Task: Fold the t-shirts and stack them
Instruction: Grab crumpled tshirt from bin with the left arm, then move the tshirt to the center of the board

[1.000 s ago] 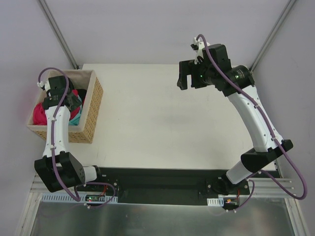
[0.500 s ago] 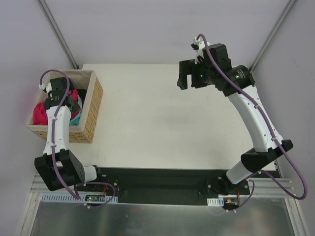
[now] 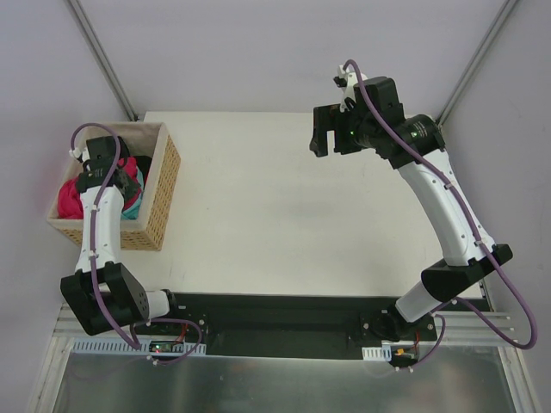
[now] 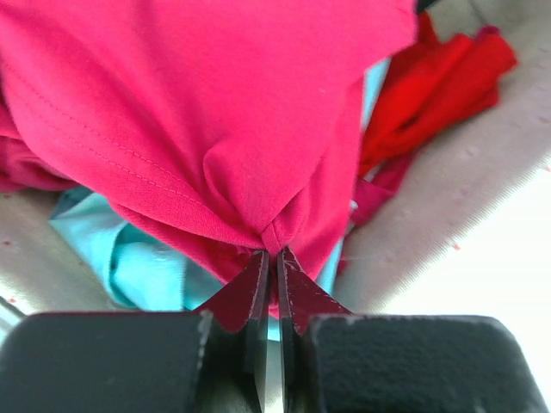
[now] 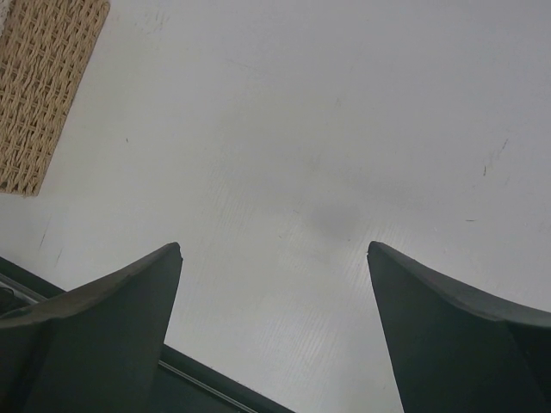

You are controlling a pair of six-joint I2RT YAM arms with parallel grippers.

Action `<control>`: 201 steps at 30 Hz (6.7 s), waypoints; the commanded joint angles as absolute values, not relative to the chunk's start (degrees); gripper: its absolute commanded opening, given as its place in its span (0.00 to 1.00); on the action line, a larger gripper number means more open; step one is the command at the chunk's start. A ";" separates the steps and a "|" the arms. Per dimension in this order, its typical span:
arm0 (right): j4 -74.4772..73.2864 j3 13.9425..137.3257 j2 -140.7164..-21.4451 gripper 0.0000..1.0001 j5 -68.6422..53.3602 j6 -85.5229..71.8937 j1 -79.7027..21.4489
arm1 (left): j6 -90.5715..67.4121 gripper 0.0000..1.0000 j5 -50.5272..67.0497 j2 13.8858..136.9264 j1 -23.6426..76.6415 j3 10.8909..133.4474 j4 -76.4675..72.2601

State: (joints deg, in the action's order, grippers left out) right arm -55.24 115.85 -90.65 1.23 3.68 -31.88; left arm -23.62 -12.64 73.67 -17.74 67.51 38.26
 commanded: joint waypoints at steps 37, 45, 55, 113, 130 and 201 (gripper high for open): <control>-45.09 108.20 -90.97 0.96 1.40 7.12 -32.08 | -19.95 0.00 3.26 67.06 1.48 83.31 37.62; -44.38 105.91 -90.26 0.96 3.34 8.61 -31.64 | -20.21 0.00 0.44 72.77 10.19 88.85 37.71; -42.54 105.21 -89.39 0.96 5.89 9.41 -25.33 | -18.72 0.00 -3.34 79.98 20.30 96.06 38.58; -38.32 108.11 -90.44 0.97 4.66 9.32 -0.26 | -13.01 0.00 -0.53 113.73 42.27 135.35 50.54; -37.88 107.93 -90.97 0.96 3.34 8.70 -0.17 | -10.55 0.00 4.31 115.49 44.56 136.49 50.98; -37.27 104.24 -88.86 0.97 0.53 6.42 -0.09 | -18.63 0.58 -14.31 105.21 38.06 122.79 52.73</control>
State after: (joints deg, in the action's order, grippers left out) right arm -39.24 105.08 -91.13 1.02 7.49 -0.45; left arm -13.41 -9.15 110.17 41.06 127.13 53.28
